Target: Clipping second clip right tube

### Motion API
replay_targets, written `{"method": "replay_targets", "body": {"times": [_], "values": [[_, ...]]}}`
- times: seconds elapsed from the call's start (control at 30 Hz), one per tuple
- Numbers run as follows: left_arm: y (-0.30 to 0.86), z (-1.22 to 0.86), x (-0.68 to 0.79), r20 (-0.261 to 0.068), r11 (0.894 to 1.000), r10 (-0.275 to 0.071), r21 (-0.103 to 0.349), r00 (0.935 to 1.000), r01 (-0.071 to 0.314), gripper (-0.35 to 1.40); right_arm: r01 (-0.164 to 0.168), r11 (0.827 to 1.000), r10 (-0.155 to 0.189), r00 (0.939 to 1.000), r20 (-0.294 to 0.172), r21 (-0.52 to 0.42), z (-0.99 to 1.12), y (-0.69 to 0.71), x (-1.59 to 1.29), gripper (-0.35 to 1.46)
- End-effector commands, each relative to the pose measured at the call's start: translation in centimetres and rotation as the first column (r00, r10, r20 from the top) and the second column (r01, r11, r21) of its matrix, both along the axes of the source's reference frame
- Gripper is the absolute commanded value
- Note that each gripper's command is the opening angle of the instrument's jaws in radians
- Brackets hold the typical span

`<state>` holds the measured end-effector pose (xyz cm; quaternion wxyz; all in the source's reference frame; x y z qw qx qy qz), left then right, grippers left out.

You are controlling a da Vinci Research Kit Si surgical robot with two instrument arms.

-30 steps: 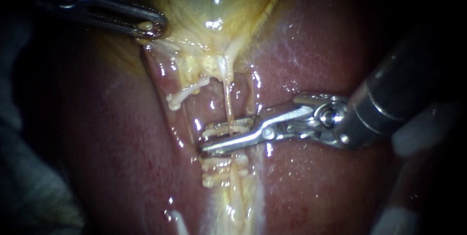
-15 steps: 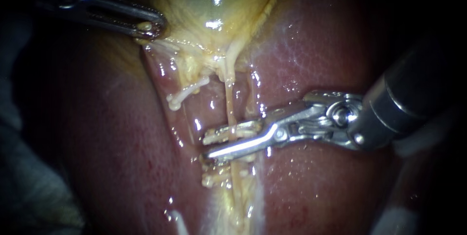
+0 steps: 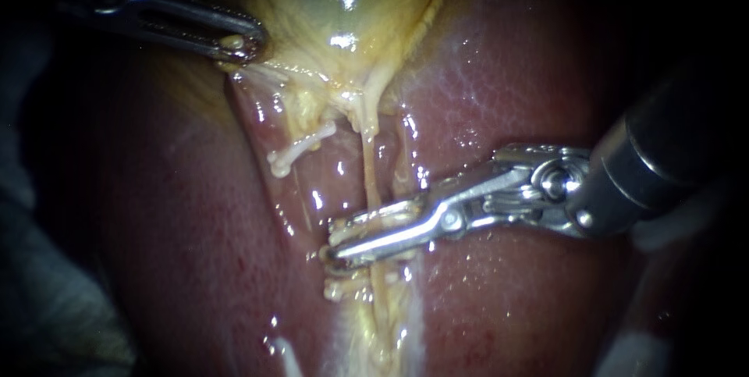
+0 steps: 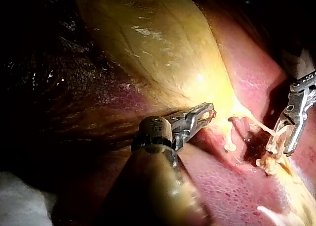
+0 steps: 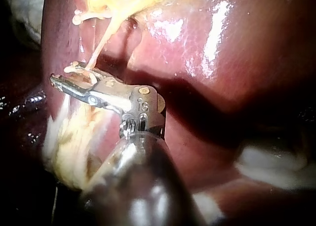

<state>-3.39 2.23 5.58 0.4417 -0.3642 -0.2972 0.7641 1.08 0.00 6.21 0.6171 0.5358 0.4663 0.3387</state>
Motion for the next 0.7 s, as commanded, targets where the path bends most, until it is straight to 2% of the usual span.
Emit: {"method": "replay_targets", "body": {"times": [0.03,0.27,0.33,0.7], "values": [[0.00,0.00,0.00,0.000,1.000,0.000,0.000,1.0000,0.000,-0.35,0.001,1.000,-0.001,1.0000,0.000,0.000,0.00,0.00,0.00,0.06],[0.00,0.00,0.00,0.000,1.000,0.000,0.000,1.0000,0.000,-0.35,0.002,1.000,-0.002,1.0000,-0.001,0.000,0.00,0.00,-0.01,-0.21],[0.00,0.00,0.00,0.000,1.000,0.000,0.000,1.0000,0.000,-0.35,0.005,1.000,-0.005,1.0000,-0.003,0.000,0.00,-0.01,-0.02,-0.35],[0.00,0.00,0.00,0.000,1.000,0.000,0.000,1.0000,0.000,-0.35,0.015,1.000,-0.015,0.9998,-0.009,-0.001,0.04,0.02,-0.07,-0.35]]}}
